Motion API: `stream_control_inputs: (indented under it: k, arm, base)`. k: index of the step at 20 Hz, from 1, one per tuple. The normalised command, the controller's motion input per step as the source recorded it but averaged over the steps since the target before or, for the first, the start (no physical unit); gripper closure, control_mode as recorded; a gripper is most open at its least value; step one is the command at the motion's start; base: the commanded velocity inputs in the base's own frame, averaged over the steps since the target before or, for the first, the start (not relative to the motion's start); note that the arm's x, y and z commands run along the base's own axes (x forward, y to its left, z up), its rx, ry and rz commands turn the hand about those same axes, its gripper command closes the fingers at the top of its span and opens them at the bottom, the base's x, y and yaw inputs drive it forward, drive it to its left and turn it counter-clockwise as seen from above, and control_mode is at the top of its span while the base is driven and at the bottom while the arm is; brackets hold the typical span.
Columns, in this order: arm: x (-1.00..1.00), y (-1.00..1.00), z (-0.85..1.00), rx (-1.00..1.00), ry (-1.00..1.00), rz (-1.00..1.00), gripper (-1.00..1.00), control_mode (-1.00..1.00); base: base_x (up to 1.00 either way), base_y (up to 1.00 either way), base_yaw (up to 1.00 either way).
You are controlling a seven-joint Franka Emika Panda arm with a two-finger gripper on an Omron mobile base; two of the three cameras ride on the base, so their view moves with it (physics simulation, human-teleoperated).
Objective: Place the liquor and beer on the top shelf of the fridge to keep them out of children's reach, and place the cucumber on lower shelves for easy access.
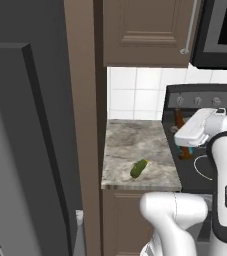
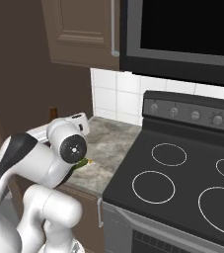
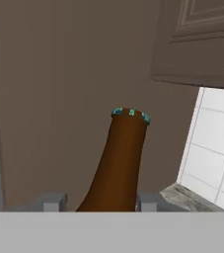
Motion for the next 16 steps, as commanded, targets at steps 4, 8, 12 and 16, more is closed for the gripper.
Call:
stream_control_inputs:
  k: [4,8,12,16]
  arm:
    - [0.00,0.14,-0.07,-0.03,0.00,-0.25,1.00,-1.00]
    - [0.00,0.04,-0.17,-0.01,-0.02,-0.22,1.00,-1.00]
    - [0.00,0.00,-0.09,0.00,-0.01,-0.16,1.00,-1.00]
    - [0.00,0.00,-0.08,0.00,0.00,-0.13,1.00,-1.00]
  base:
    - [0.00,0.00,0.00]
    - [0.00,0.00,0.00]
    - [0.00,0.00,0.00]
    - [0.00,0.00,0.00]
